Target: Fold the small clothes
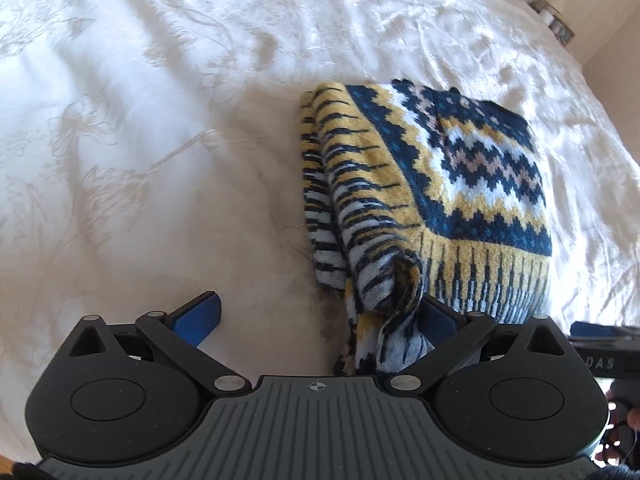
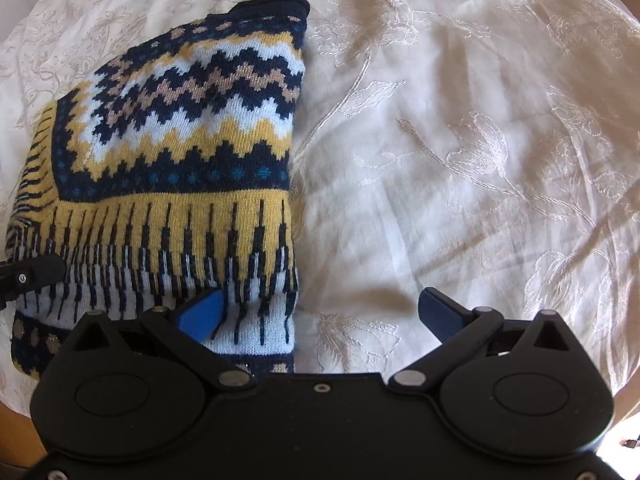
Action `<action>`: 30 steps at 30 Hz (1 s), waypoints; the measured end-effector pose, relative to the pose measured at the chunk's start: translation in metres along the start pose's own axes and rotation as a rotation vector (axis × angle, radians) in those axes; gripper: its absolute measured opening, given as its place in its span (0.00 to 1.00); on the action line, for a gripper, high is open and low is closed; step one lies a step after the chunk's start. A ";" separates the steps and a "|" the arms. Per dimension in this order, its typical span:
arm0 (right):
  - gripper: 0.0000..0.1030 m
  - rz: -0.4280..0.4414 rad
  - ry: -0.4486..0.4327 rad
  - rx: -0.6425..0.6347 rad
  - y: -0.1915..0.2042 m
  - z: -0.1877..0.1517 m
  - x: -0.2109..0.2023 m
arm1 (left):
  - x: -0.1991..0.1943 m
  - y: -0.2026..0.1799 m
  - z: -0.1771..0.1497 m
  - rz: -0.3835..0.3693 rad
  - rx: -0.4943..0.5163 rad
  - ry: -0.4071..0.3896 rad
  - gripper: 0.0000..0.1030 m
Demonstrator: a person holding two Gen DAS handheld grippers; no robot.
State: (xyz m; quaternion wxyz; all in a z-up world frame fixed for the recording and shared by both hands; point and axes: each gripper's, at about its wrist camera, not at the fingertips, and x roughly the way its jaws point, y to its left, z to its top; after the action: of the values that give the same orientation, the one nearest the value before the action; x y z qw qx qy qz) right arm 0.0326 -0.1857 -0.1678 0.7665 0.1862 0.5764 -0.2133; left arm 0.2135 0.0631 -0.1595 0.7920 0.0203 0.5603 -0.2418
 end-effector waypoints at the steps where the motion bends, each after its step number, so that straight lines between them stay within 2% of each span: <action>1: 1.00 0.000 -0.003 -0.012 0.001 -0.005 -0.003 | -0.006 0.007 -0.004 0.014 -0.036 -0.016 1.00; 4: 1.00 0.025 -0.029 -0.042 0.004 -0.021 -0.014 | -0.016 0.017 -0.012 0.065 -0.083 -0.033 1.00; 7: 1.00 0.055 -0.069 -0.075 0.007 -0.034 -0.031 | -0.032 0.013 -0.022 0.157 -0.077 -0.047 1.00; 11: 1.00 0.058 -0.144 -0.101 0.016 -0.036 -0.065 | -0.062 -0.004 -0.036 0.181 -0.037 -0.093 1.00; 18: 1.00 0.052 -0.184 -0.151 0.026 -0.033 -0.104 | -0.106 -0.050 -0.058 0.221 0.038 -0.163 1.00; 27: 1.00 0.046 -0.228 -0.156 0.024 -0.037 -0.141 | -0.139 -0.093 -0.073 0.243 0.081 -0.210 1.00; 30: 1.00 0.043 -0.246 -0.142 0.020 -0.038 -0.150 | -0.145 -0.104 -0.074 0.285 0.075 -0.199 0.99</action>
State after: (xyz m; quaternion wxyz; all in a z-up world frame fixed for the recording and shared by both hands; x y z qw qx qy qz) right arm -0.0233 -0.1317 -0.0321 0.8471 0.1161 0.4875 -0.1768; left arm 0.0695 0.0457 -0.0323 0.8685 0.1052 0.4610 -0.1486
